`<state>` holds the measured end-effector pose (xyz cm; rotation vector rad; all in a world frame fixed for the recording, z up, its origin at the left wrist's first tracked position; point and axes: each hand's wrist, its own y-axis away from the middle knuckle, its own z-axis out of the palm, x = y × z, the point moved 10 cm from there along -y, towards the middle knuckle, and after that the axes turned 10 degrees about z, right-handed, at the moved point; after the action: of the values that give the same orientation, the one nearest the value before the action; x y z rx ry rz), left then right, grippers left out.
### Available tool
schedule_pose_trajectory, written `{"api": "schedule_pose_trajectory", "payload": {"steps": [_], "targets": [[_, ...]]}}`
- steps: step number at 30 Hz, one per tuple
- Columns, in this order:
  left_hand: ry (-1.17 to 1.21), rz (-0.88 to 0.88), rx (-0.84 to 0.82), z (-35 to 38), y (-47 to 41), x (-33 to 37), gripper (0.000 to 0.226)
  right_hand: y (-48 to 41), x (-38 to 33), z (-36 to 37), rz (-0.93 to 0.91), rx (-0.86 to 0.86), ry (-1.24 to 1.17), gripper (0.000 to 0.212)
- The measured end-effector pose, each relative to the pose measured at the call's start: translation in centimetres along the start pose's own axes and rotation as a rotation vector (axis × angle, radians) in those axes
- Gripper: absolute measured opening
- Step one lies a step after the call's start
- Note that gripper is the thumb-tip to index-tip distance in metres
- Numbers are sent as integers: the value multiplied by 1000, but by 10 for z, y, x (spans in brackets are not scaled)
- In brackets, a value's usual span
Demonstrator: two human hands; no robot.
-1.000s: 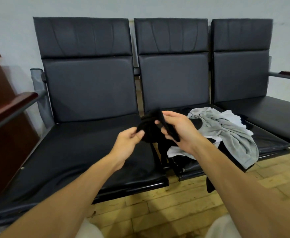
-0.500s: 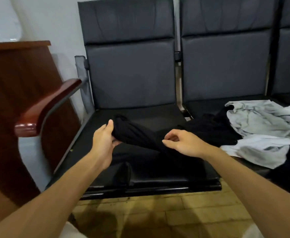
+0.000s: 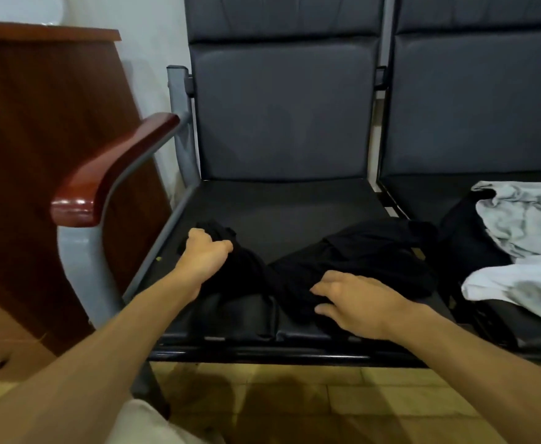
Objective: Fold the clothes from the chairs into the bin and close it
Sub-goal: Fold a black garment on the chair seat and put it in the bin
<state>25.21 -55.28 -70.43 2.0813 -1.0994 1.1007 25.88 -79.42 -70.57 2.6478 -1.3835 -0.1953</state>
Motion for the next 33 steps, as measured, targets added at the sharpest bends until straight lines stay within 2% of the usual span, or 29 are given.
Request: {"api": "schedule_pose_trajectory", "payload": {"steps": [2, 4, 5, 7, 9, 11, 13, 15, 18, 20, 22, 25, 29, 31, 33], "targets": [[-126, 101, 61, -2, 3, 14, 67, 1, 3, -15, -19, 100, -37, 33], [-206, 313, 110, -2, 13, 43, 58, -1, 9, -33, -34, 179, -148, 24], [-223, 450, 77, 4, 20, 60, 51, -3, 15, -46, -37, 236, -231, 19], [-240, 676, -118, 32, 37, 83, 49, -4, 33, -69, -2, 327, -453, 15], [-262, 770, -405, 68, 61, 91, 57, -1, 52, -72, 41, 277, -787, 19], [-309, 772, -575, 92, 75, 89, 56, 2, 59, -65, 57, 151, -1082, 22], [-343, 787, -566, 96, 74, 91, 47, 6, 67, -61, 102, 80, -1263, 22], [-361, 788, -528, 94, 62, 91, 42, 8, 77, -66, 137, 81, -1395, 22], [-421, 755, -582, 102, 49, 80, 46, 12, 85, -76, 142, 103, -1519, 24], [-432, 667, -650, 109, 43, 68, 51, 12, 89, -76, 160, 115, -1568, 32], [-397, 605, -651, 111, 37, 61, 49, 11, 94, -73, 179, 122, -1598, 38], [-456, 664, -571, 110, 28, 65, 42, 10, 96, -67, 175, 74, -1581, 31], [-617, 742, -670, 128, 30, 60, 46, 11, 90, -52, 142, -103, -1528, 51], [-686, 749, -714, 136, 31, 57, 41, 13, 86, -47, 136, -151, -1475, 35], [-712, 790, -645, 136, 27, 63, 29, 11, 88, -42, 168, -146, -1453, 38]]}}
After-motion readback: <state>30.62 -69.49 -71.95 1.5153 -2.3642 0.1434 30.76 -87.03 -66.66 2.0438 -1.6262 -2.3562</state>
